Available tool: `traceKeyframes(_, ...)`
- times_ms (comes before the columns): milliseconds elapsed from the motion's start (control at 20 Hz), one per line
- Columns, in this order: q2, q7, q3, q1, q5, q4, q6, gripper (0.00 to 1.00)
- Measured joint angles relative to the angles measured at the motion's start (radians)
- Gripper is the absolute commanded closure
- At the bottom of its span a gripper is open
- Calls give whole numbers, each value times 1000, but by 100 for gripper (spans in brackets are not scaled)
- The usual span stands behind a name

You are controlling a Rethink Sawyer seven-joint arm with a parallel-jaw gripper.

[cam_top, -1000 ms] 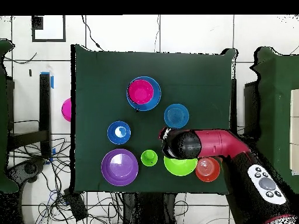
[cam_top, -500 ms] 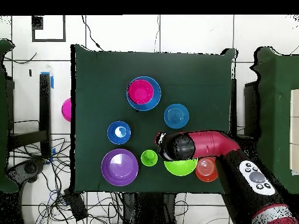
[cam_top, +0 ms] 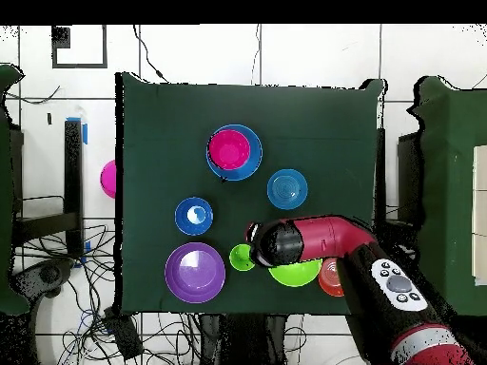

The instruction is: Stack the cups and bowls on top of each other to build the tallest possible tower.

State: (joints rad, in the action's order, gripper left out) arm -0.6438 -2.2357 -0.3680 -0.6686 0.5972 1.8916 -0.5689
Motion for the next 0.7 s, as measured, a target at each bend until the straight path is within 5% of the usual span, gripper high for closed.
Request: traceKeyframes(700,1,0,142,44,-1,1,24,0)
